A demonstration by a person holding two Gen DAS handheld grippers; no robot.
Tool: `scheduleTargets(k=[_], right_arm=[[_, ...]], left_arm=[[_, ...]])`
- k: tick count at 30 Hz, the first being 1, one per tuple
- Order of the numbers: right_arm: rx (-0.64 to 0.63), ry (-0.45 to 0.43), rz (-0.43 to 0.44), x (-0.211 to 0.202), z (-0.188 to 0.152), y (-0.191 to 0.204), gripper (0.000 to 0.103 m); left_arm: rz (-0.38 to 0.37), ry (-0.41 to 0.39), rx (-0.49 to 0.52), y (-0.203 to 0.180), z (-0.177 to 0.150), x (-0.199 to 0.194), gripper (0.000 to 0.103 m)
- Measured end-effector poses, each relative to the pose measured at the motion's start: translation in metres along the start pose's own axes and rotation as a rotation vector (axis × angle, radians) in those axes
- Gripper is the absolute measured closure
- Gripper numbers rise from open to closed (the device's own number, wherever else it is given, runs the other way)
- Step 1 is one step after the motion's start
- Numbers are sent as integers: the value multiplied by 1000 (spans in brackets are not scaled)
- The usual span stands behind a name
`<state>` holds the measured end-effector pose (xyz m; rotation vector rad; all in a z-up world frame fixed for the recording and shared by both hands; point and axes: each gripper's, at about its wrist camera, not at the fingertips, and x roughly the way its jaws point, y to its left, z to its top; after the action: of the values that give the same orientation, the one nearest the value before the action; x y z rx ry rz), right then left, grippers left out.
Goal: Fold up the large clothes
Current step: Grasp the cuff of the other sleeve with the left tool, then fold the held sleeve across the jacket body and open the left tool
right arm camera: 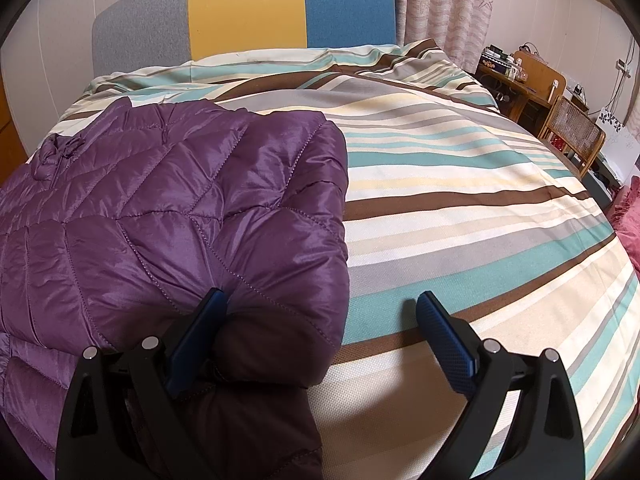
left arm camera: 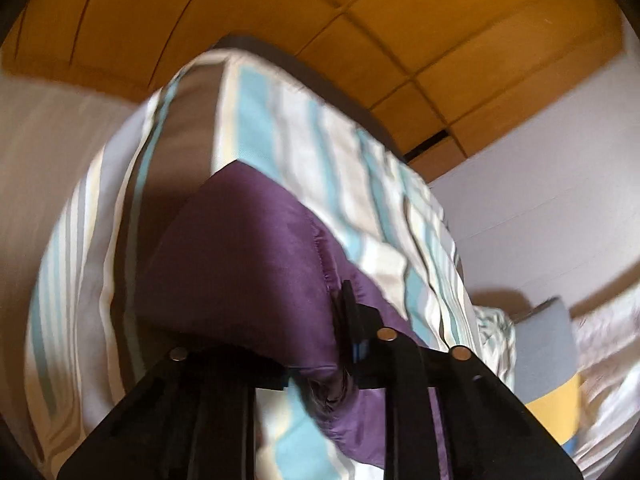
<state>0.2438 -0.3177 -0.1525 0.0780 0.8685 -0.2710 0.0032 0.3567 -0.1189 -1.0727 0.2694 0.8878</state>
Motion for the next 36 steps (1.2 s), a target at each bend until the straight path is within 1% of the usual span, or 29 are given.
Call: scheduleTargets(k=[3, 4, 7, 11, 15, 19, 23, 26, 30, 36], right_arm=[[4, 1, 3, 0, 0, 0, 8], [5, 1, 3, 0, 0, 1, 8], [9, 2, 6, 0, 0, 0, 8], [9, 2, 6, 0, 0, 0, 8], [12, 3, 8, 0, 0, 1, 8], [14, 4, 13, 0, 0, 0, 8], [20, 6, 18, 1, 0, -1, 7], [25, 8, 24, 1, 1, -2, 7], [31, 10, 30, 2, 1, -2, 7], [38, 11, 37, 2, 1, -2, 7]], left_arm=[[-36, -69, 132, -30, -9, -15, 87], [-58, -90, 189, -45, -15, -22, 87], [-141, -104, 324, -83, -35, -38, 87], [-227, -99, 478, -127, -68, -49, 87], [-282, -65, 586, -163, -104, -48, 87], [-329, -9, 652, -184, -138, -48, 87], [-381, 48, 741, -207, -180, -50, 87], [-421, 84, 823, -226, -218, -58, 87], [-471, 118, 933, -245, -265, -68, 87], [-520, 177, 1055, -265, -320, -75, 87]])
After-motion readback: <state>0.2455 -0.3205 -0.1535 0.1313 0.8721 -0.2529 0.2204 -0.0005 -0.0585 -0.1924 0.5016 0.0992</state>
